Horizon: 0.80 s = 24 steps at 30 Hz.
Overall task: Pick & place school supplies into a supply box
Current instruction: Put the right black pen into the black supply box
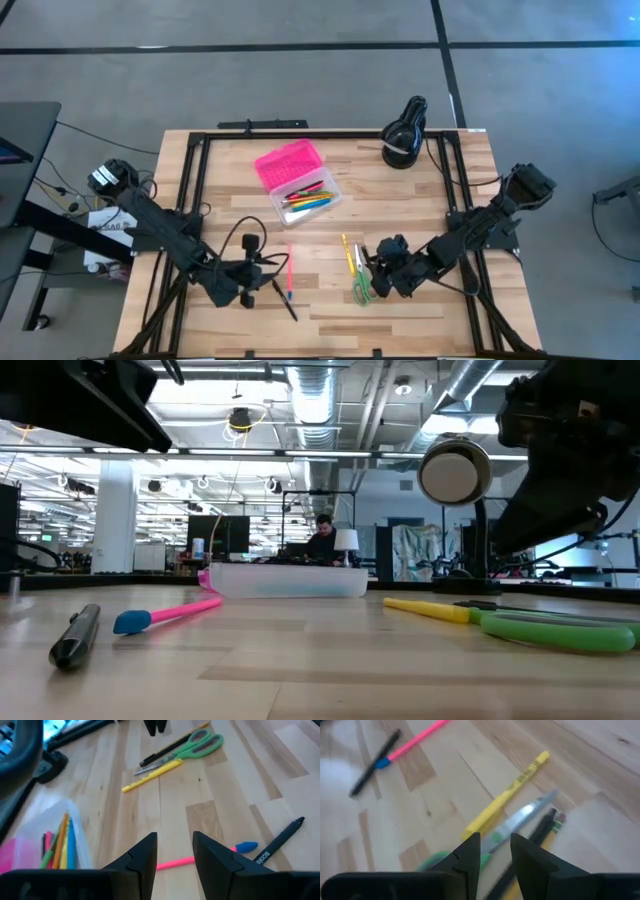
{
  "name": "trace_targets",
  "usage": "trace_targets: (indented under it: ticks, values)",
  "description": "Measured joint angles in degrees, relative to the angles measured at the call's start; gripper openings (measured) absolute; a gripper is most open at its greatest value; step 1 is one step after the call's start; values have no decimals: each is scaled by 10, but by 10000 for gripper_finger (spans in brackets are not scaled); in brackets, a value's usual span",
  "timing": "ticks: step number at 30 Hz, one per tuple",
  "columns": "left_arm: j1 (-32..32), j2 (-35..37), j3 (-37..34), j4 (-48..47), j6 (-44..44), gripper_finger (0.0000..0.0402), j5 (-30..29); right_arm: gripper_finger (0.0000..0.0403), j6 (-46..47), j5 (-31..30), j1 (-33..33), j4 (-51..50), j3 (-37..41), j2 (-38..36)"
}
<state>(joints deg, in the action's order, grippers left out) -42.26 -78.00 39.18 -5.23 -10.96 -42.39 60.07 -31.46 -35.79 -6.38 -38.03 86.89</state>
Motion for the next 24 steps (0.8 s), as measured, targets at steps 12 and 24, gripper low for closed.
trace_targets:
  ticks: [12, 24]
  values:
    - [-12, 0, 0, 0, 3, 120, -20, 79, 14, 20, -2, -38, -52, 95]
    - [-12, 0, 0, -4, -6, 120, -20, 66, 57, 39, 3, -113, -81, 100]
